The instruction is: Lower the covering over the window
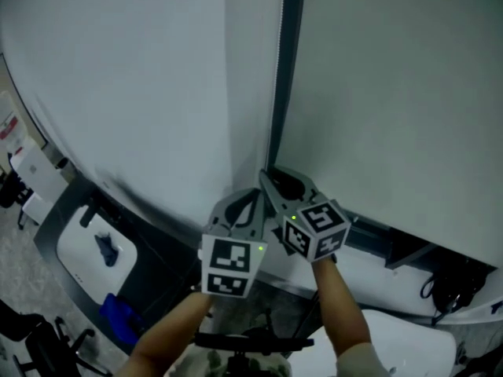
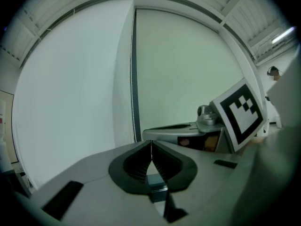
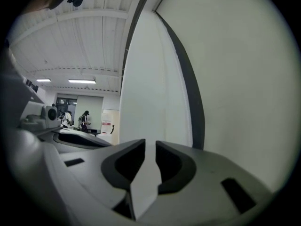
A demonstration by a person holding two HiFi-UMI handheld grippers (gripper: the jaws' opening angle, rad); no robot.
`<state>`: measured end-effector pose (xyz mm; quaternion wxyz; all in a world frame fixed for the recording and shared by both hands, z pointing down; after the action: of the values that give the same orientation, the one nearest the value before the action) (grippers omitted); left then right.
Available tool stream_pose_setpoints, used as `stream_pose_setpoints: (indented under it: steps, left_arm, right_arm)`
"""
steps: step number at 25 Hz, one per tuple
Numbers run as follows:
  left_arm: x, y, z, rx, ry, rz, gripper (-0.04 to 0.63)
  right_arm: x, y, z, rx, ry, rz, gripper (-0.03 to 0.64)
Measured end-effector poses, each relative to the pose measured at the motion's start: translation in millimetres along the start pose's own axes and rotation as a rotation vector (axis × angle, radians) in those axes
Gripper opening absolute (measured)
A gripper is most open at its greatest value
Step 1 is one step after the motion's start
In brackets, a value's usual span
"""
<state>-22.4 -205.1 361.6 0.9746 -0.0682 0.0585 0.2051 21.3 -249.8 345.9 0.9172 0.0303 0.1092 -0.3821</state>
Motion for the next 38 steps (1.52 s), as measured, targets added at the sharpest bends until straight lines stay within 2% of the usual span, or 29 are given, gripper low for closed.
stream_pose_setpoints:
  steps: [7, 19, 26, 28, 30, 33, 38]
  left_arm:
    - [-11, -9, -5, 0.018, 0.010, -0.071, 0.017]
    - [-17, -15, -1, -0.001, -0.004, -0.116, 0.017]
    - [-19, -12, -4, 0.001, -0.032, -0.082, 0.018]
    - [-20, -12, -6, 0.012, -0.039, -0.065, 0.017]
    - [-19, -12, -8, 0.012, -0.036, -0.051, 0.018]
    - [-21, -11, -11, 0.019, -0.026, -0.037, 0.018]
    - [-16, -13, -18, 0.036, -0.031, -0.014, 0.017]
  right_arm:
    - [19, -34, 2, 0.011, 0.034, -0.096, 0.067]
    - [29, -63, 20, 0.023, 0.032, -0.128, 0.068]
    - [28, -69, 21, -0.036, 0.133, -0.189, 0.069]
    - [28, -69, 20, -0.041, 0.141, -0.222, 0.065]
    - [27, -69, 19, -0.037, 0.144, -0.261, 0.027]
    - [27, -69, 20, -0.022, 0.120, -0.298, 0.021]
    - [30, -63, 18, -0.030, 0.123, -0.235, 0.021]
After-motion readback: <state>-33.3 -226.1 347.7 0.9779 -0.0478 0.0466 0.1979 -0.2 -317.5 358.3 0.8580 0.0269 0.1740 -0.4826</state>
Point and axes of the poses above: the fingertips, and each gripper's own axes: y backward along the fingers, x to its right, z out of its underside, the point moved 3 cm from there along y, backward along the fingers, and after that the axes turned 13 degrees about y, right-handed, at the moved point
